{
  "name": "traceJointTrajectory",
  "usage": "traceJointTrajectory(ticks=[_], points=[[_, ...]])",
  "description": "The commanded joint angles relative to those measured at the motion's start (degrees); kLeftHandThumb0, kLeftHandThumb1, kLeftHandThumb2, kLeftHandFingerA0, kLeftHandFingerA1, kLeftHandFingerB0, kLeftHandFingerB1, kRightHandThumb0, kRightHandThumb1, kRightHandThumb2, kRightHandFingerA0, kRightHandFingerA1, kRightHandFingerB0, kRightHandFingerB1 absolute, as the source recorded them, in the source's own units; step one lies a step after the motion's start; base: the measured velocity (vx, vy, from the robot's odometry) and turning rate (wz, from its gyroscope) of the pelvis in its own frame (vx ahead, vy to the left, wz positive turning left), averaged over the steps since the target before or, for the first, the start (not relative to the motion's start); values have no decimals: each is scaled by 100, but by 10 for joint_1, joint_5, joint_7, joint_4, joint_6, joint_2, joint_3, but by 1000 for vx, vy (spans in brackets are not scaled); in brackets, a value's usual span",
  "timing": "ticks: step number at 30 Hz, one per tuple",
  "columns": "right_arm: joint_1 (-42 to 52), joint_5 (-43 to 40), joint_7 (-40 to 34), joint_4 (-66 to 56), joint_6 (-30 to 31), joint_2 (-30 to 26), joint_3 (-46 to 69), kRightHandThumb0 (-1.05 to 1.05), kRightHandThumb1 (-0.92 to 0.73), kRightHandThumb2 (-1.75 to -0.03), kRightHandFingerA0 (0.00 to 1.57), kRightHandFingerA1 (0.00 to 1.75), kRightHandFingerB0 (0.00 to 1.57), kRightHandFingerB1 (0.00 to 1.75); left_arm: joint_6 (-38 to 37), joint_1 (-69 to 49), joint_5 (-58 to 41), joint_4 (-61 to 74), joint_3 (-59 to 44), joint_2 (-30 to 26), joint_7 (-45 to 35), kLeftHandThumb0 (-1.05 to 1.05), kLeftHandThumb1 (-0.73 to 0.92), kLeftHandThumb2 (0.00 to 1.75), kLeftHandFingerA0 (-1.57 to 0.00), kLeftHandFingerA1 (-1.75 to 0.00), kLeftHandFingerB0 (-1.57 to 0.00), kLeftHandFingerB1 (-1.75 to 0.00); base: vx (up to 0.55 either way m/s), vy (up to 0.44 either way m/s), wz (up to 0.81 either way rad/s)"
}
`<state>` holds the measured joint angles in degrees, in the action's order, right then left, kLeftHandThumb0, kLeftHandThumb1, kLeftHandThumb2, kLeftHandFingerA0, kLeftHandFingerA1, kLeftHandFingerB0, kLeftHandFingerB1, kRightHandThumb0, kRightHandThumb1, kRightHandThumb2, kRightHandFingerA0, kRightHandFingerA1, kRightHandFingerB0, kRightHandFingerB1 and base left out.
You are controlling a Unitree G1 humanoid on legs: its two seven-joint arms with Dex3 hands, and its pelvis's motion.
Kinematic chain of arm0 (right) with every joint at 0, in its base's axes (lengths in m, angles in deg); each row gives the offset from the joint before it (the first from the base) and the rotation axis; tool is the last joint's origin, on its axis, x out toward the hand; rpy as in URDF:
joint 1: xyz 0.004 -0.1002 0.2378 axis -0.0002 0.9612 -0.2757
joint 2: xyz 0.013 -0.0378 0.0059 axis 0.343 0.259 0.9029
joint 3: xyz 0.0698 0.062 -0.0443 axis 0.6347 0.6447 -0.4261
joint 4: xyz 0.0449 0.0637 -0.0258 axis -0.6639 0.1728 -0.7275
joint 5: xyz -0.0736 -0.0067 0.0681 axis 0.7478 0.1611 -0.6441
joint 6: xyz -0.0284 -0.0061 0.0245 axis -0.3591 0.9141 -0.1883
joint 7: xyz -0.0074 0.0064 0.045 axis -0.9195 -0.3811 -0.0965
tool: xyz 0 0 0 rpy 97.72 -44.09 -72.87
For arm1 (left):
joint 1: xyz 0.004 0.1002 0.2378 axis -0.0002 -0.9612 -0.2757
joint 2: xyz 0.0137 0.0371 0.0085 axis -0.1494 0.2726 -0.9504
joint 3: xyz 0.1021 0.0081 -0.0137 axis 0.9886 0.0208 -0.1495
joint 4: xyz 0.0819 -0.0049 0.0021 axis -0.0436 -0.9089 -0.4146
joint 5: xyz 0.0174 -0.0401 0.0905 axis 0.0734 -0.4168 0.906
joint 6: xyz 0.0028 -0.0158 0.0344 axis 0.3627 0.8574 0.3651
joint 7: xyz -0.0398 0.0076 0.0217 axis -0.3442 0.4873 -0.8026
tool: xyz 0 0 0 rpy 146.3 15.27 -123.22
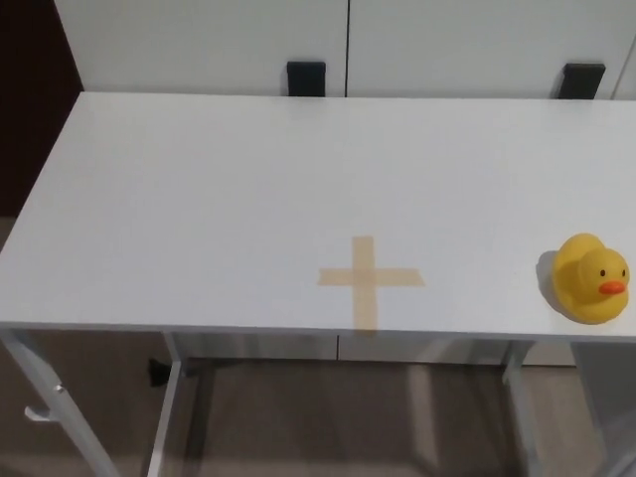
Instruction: The robot uses its right hand to push the yellow duck toy to the center of the white desk.
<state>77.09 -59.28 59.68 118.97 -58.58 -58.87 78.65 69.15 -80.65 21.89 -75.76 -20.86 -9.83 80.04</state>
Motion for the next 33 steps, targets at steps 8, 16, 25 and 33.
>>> traceJointTrajectory(ticks=[8, 16, 25, 33], points=[[-24, -83, -18, -21, -11, -22, 99, -43, -74, -61, 36, 70, 27, 46, -20, -8, -8, -6, -11, -5, 5, -20, 62, 75, -83, -83, -78, -91, 0, 0, 0], [-111, -109, -7, -123, 46, -54, 125, -66, -88, -66, 36, 63, 25, 43, -20, -11, -16, -6, -21, -1, 5, -20, 65, 70, -83, -85, -79, -92, 0, 0, 0], [-171, -103, -16, -320, 132, -37, 85, -84, -87, -66, 46, 52, 28, 42, -21, -9, -15, -5, -24, -2, 3, -22, 66, 69, -80, -83, -76, -91, 0, 0, 0], [-230, -90, -18, -397, 219, -15, 13, -72, -74, -102, 32, 54, 19, 47, -21, -10, -15, -6, -20, 1, 3, -19, 65, 71, -80, -81, -76, -91, 0, 0, 0]])
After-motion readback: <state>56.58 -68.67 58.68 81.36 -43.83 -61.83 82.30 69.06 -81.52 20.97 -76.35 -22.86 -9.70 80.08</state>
